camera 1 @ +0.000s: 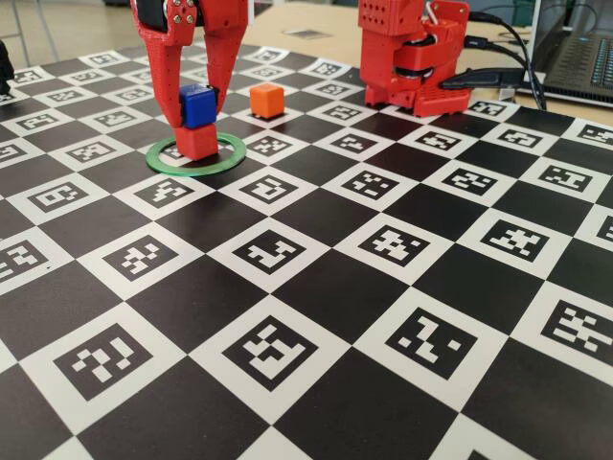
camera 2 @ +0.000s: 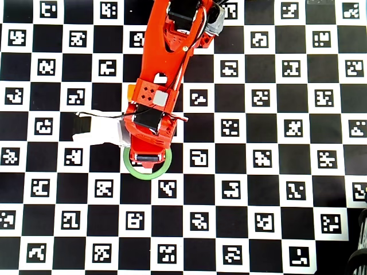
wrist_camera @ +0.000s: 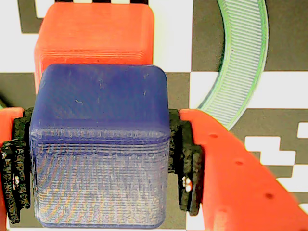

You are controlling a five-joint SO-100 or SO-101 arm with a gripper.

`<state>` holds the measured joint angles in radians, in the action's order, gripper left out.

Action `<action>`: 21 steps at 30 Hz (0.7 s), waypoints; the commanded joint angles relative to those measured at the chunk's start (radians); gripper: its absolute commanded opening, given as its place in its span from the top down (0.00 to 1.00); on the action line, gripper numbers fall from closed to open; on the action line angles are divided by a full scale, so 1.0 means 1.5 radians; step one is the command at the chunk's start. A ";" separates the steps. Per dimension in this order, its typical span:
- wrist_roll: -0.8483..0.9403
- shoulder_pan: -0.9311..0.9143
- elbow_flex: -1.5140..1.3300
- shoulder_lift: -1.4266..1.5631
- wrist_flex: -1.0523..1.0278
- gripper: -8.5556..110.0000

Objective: Grab the red cube then put it in the green circle then put the blue cube on top and finally the orange cube on top

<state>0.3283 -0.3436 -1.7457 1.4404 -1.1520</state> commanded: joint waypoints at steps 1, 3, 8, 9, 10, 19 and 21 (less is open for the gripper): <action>0.001 -0.002 0.009 0.008 0.014 0.85; 0.002 -0.002 0.008 0.007 0.016 0.85; -0.004 -0.004 0.007 0.007 0.022 0.84; -0.004 -0.004 0.007 0.007 0.022 0.84; -0.004 -0.004 0.007 0.007 0.022 0.84; 0.005 -0.007 0.003 0.007 0.022 0.84; 0.014 -0.007 0.003 0.008 0.020 0.82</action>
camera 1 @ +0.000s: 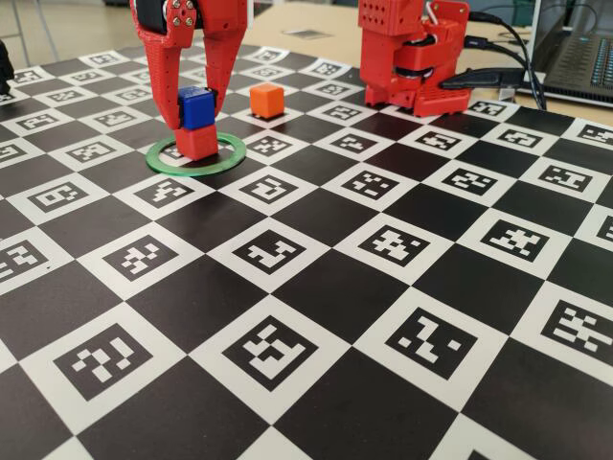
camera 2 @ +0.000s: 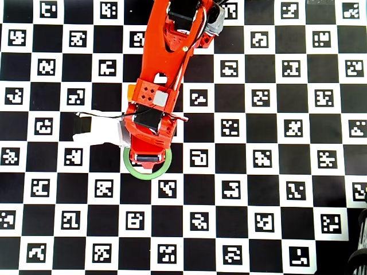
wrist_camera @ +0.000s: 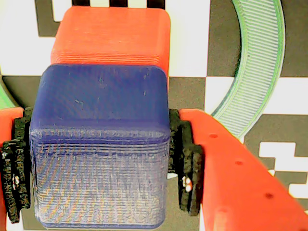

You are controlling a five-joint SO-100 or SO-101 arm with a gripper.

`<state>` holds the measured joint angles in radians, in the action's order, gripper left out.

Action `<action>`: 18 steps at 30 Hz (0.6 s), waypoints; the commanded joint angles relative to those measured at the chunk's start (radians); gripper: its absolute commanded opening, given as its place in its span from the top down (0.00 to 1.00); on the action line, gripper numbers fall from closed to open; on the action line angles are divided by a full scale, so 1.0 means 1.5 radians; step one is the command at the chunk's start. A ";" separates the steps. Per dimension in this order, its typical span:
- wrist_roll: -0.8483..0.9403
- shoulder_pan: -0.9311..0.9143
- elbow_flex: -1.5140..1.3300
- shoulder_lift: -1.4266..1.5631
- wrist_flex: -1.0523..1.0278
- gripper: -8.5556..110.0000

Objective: Grab the red cube then put it in the green circle then put the blue cube on top and finally the orange cube on top

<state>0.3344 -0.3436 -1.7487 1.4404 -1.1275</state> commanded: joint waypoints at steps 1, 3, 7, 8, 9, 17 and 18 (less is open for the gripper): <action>0.010 -0.007 0.004 0.009 0.005 0.81; 0.009 -0.008 0.004 0.009 0.006 0.79; 0.014 -0.008 0.004 0.010 0.003 0.71; 0.015 -0.008 0.004 0.011 0.002 0.71; 0.017 -0.008 0.005 0.011 0.001 0.70; 0.006 -0.009 0.014 0.021 -0.021 0.63; 0.003 -0.009 0.018 0.025 -0.029 0.62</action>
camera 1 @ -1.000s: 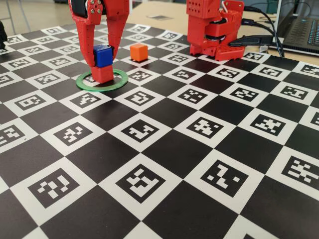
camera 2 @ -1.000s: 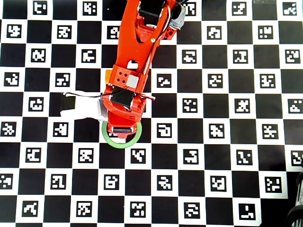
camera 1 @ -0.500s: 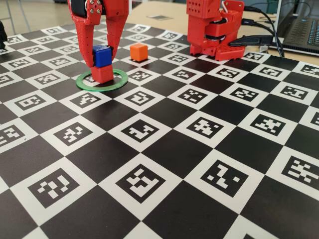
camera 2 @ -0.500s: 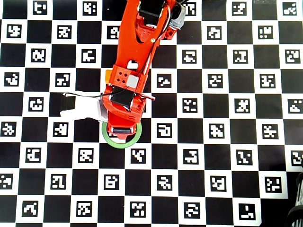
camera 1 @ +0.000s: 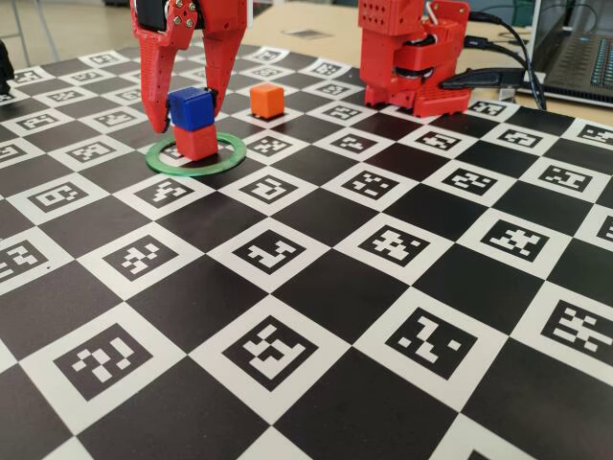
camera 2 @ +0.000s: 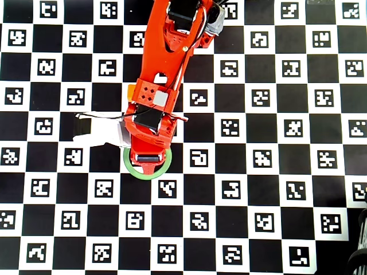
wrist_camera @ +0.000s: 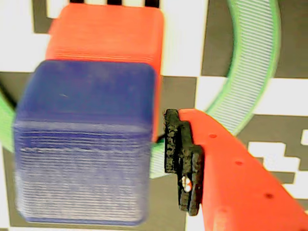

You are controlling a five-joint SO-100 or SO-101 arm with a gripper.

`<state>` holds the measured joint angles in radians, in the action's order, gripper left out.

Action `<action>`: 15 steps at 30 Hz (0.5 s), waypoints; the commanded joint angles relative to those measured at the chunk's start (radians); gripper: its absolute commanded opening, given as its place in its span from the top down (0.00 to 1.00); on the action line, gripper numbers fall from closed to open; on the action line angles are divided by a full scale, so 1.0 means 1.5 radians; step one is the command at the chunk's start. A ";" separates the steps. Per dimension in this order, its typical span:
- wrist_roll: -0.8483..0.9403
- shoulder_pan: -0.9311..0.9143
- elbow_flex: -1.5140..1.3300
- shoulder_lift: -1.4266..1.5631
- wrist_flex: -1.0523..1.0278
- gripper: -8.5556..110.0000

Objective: Grab the red cube then put it in the green circle then put the blue cube on top and finally the orange cube on top

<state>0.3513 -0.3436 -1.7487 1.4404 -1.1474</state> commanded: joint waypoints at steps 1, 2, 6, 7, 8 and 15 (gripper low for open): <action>-0.011 -0.009 0.022 0.030 -0.025 0.61; -0.014 -0.009 0.026 0.037 -0.033 0.60; -0.033 -0.002 0.036 0.067 -0.058 0.59; -0.039 -0.001 0.043 0.074 -0.070 0.59; -0.042 0.001 0.049 0.082 -0.081 0.58; -0.048 0.002 0.093 0.150 -0.153 0.56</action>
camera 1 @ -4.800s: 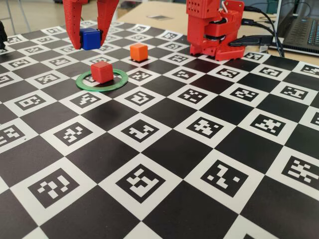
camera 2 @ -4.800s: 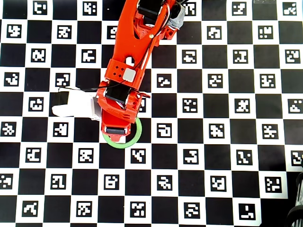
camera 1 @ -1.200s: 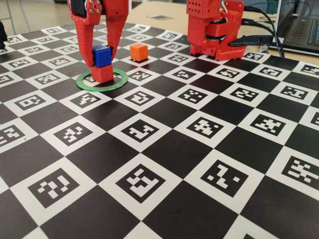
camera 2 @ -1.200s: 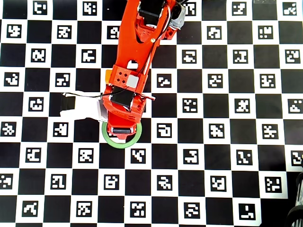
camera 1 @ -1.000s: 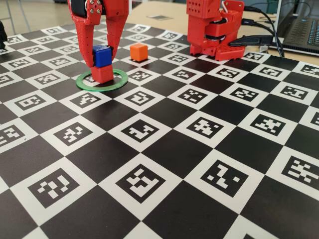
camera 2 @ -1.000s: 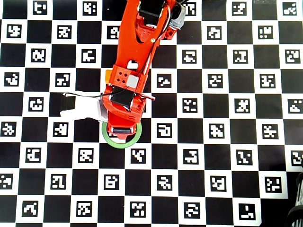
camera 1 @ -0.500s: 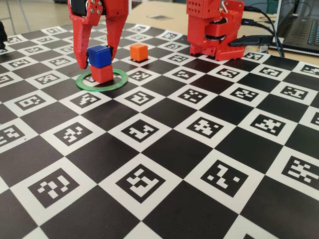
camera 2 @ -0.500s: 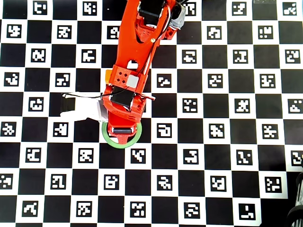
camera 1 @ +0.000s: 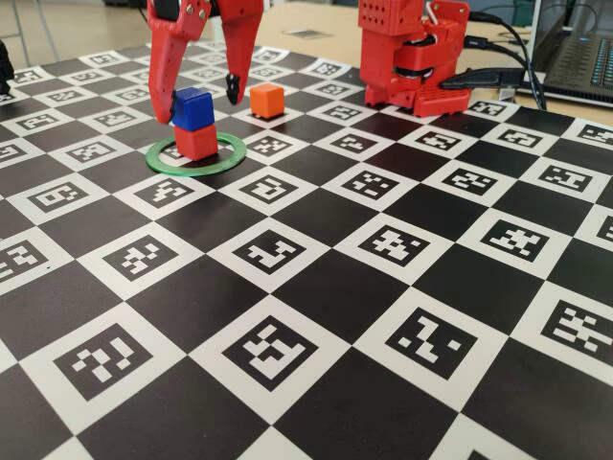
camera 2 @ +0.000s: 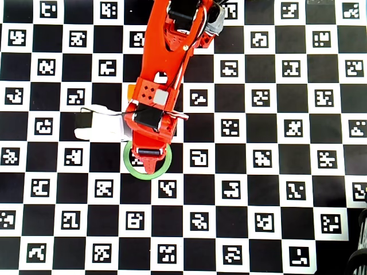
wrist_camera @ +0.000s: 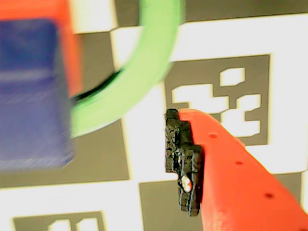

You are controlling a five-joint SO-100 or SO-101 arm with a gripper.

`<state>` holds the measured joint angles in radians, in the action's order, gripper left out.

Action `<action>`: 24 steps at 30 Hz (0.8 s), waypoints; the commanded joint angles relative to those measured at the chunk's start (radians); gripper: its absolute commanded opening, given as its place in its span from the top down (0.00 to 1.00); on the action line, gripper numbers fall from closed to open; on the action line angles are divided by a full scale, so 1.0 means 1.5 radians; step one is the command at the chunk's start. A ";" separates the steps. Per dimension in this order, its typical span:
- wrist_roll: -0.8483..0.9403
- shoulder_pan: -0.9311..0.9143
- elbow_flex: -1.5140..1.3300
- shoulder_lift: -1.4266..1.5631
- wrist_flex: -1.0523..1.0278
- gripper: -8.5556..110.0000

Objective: Grab the red cube then put it in the green circle then put the blue cube on top and finally the orange cube on top

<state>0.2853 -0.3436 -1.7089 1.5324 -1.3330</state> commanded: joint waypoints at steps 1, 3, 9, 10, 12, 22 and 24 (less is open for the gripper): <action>-0.004 0.002 0.071 0.101 -0.040 0.55; -0.003 0.001 0.075 0.127 -0.058 0.55; 0.000 -0.012 0.060 0.184 -0.103 0.55; 0.004 -0.018 0.056 0.193 -0.108 0.55; 0.015 -0.036 0.043 0.214 -0.116 0.55; 0.121 -0.154 -0.041 0.283 -0.141 0.56; 0.154 -0.180 -0.077 0.306 -0.125 0.56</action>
<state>0.4495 -0.5568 -1.7948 1.8883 -1.5463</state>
